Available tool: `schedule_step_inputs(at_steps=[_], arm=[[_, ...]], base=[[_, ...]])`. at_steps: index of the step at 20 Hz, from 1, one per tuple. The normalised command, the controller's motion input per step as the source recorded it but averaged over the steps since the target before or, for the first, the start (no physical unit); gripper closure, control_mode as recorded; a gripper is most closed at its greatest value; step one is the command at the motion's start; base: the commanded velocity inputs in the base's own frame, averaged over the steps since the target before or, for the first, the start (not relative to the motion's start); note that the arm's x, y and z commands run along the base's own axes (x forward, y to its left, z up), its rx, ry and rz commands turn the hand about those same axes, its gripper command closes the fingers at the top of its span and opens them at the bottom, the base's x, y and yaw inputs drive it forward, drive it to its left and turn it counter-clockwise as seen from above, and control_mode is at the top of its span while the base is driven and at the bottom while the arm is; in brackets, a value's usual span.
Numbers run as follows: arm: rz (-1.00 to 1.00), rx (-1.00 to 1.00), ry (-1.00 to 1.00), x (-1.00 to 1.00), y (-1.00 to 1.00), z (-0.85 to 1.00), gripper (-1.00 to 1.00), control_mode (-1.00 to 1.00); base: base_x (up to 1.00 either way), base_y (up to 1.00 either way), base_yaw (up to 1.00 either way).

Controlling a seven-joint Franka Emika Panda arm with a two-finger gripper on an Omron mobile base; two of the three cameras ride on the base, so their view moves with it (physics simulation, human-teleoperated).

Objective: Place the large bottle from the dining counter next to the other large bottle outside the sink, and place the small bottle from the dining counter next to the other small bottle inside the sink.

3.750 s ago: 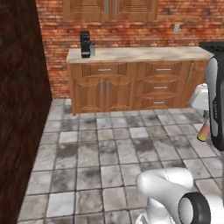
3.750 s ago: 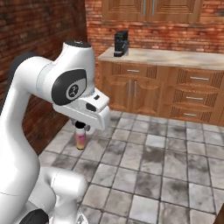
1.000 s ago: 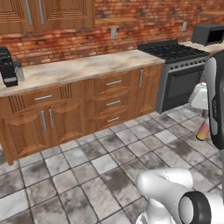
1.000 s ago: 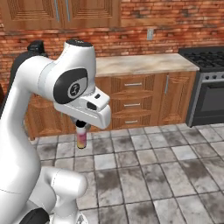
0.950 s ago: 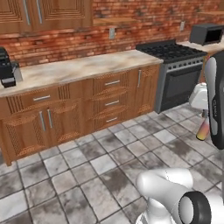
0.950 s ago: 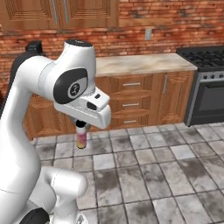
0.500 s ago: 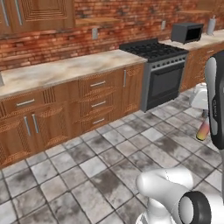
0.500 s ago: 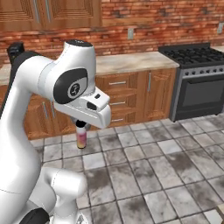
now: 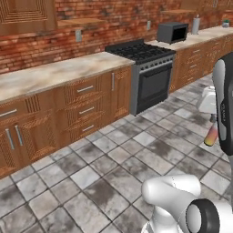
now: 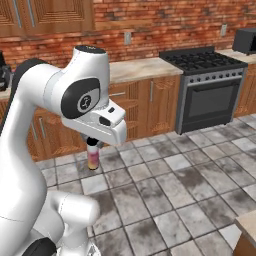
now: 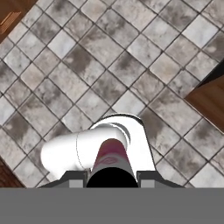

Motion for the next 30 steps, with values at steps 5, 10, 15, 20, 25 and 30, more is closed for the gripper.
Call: schedule_step_inputs(at_steps=[5,10,15,20,25,30], arm=[[0.00,0.00,0.00,0.00,0.00,0.00,1.00,1.00],[0.00,0.00,0.00,0.00,0.00,0.00,1.00,1.00],[0.00,0.00,0.00,0.00,0.00,0.00,1.00,1.00],[0.00,0.00,0.00,0.00,0.00,0.00,1.00,1.00],[0.00,0.00,0.00,0.00,0.00,0.00,1.00,1.00],[0.00,0.00,0.00,0.00,0.00,0.00,1.00,1.00]], base=[[0.00,0.00,-0.25],[0.00,0.00,-0.25],[0.00,0.00,-0.25],[0.00,0.00,-0.25],[0.00,0.00,-0.25],[0.00,0.00,-0.25]])
